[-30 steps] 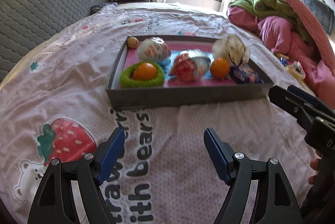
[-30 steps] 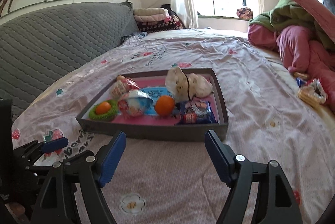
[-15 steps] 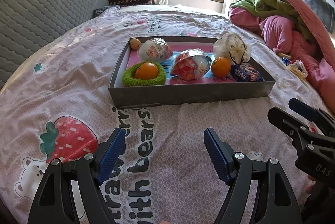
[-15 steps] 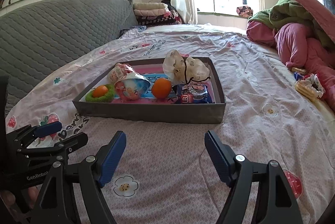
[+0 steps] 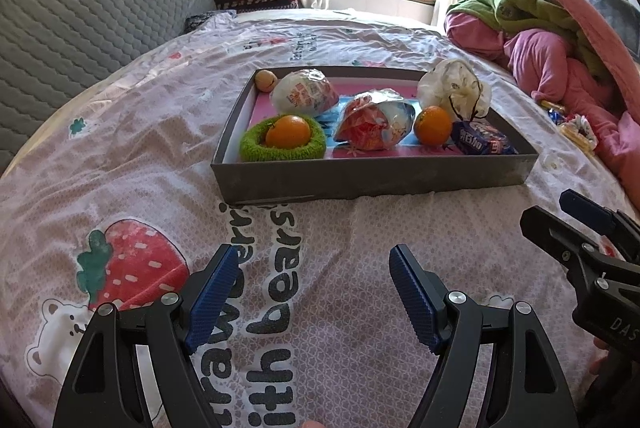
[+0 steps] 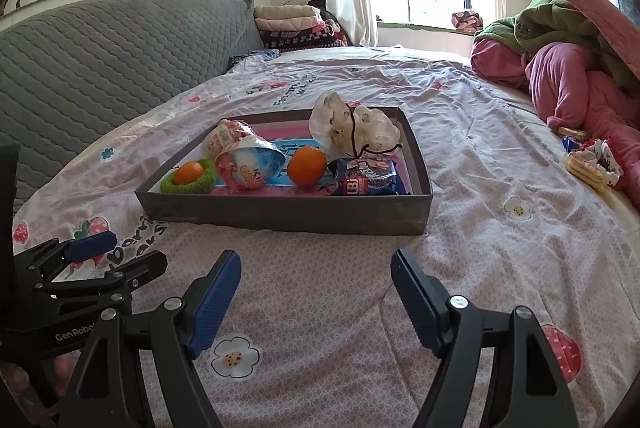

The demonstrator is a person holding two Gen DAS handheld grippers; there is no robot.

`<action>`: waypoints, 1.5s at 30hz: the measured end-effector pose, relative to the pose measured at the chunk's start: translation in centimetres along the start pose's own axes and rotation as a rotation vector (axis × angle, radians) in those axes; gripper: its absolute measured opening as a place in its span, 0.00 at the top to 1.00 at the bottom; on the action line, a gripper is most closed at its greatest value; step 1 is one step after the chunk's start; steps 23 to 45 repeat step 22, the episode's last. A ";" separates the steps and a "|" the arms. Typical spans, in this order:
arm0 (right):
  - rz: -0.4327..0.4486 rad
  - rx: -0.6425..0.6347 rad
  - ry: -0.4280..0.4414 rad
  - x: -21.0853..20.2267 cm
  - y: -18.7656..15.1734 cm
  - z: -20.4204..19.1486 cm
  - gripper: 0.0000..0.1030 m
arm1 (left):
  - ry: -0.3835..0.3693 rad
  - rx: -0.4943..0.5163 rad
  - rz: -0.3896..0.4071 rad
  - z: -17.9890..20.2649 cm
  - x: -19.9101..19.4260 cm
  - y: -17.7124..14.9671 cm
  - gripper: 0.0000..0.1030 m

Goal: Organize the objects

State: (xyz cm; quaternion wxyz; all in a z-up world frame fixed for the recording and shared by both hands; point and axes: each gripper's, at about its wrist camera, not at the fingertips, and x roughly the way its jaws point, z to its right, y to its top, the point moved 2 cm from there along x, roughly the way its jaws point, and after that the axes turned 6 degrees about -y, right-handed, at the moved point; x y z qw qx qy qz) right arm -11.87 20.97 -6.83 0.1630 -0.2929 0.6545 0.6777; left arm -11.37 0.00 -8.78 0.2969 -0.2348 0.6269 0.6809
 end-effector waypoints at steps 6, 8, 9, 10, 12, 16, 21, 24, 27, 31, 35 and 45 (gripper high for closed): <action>-0.013 -0.004 0.006 0.5 -0.2 -0.1 0.25 | -0.003 -0.003 -0.011 0.1 0.5 -0.2 0.23; -0.018 -0.003 0.004 0.7 -0.3 -0.1 0.25 | -0.009 -0.008 -0.014 0.0 0.7 -0.2 0.23; -0.019 -0.001 0.004 0.8 -0.4 -0.1 0.25 | -0.010 -0.009 -0.015 0.0 0.7 -0.2 0.23; -0.022 0.001 0.002 0.9 -0.4 0.0 0.25 | -0.010 -0.010 -0.019 0.0 0.9 -0.2 0.23; -0.027 0.004 0.002 1.0 -0.4 0.0 0.25 | -0.008 -0.012 -0.027 0.0 1.1 -0.3 0.23; -0.043 0.005 0.001 1.4 -0.6 0.0 0.25 | 0.012 -0.018 -0.035 -0.2 1.4 -0.4 0.23; -0.053 0.001 0.001 1.7 -0.8 -0.1 0.25 | 0.008 -0.017 -0.022 -0.2 1.3 -0.4 0.23; -0.057 0.000 0.000 1.8 -0.8 -0.1 0.25 | 0.007 -0.019 -0.025 -0.2 1.4 -0.4 0.23; -0.057 0.000 0.000 1.8 -0.8 -0.1 0.25 | 0.007 -0.019 -0.025 -0.2 1.4 -0.4 0.23; -0.057 0.000 0.000 1.8 -0.8 -0.1 0.25 | 0.007 -0.019 -0.025 -0.2 1.4 -0.4 0.23; -0.057 0.000 0.000 1.8 -0.8 -0.1 0.25 | 0.007 -0.019 -0.025 -0.2 1.4 -0.4 0.23; -0.057 0.000 0.000 1.8 -0.8 -0.1 0.25 | 0.007 -0.019 -0.025 -0.2 1.4 -0.4 0.23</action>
